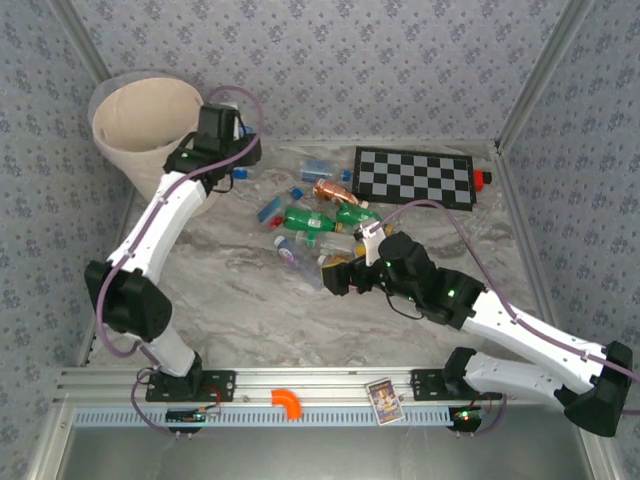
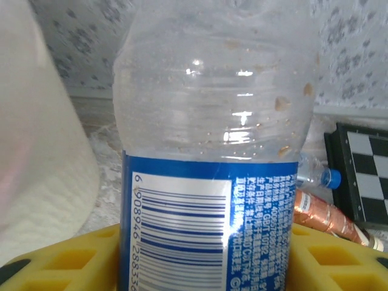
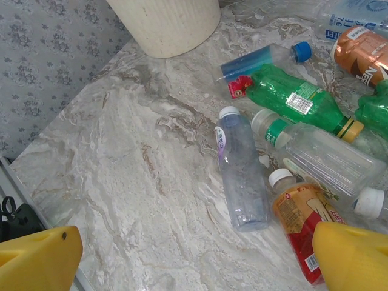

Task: Put the plastic bottles in the bin

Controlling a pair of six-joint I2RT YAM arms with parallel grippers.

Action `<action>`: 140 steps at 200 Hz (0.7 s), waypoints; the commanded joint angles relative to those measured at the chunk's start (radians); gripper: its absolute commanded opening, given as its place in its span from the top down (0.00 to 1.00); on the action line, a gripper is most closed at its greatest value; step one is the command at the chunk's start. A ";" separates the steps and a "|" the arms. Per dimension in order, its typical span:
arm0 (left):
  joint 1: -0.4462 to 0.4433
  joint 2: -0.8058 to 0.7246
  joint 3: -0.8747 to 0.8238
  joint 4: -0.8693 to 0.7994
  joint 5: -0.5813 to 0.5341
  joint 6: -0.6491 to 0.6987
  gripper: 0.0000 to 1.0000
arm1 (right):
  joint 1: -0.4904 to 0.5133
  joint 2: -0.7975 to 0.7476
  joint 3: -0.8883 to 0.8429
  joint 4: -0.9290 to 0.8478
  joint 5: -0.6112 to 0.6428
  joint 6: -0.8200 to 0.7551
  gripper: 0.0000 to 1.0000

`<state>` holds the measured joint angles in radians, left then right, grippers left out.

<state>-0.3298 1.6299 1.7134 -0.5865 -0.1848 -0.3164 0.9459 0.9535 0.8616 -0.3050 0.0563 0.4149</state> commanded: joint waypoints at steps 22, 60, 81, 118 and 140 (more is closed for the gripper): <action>0.114 -0.093 0.124 -0.087 -0.028 -0.030 0.45 | 0.017 0.009 0.016 0.018 0.030 0.004 0.01; 0.266 -0.077 0.231 -0.161 0.007 -0.084 0.45 | 0.021 0.047 0.045 0.022 0.026 -0.003 0.01; 0.343 -0.051 0.275 -0.157 0.037 -0.122 0.45 | 0.027 0.068 0.061 0.021 0.025 -0.004 0.01; 0.440 0.053 0.419 -0.210 0.106 -0.200 0.45 | 0.034 0.091 0.088 -0.002 0.032 -0.011 0.01; 0.462 0.120 0.505 -0.232 0.107 -0.214 0.45 | 0.036 0.095 0.100 -0.015 0.039 -0.010 0.00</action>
<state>0.1131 1.6875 2.1220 -0.7681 -0.1165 -0.4839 0.9741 1.0458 0.9195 -0.2989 0.0685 0.4137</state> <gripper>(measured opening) 0.555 0.994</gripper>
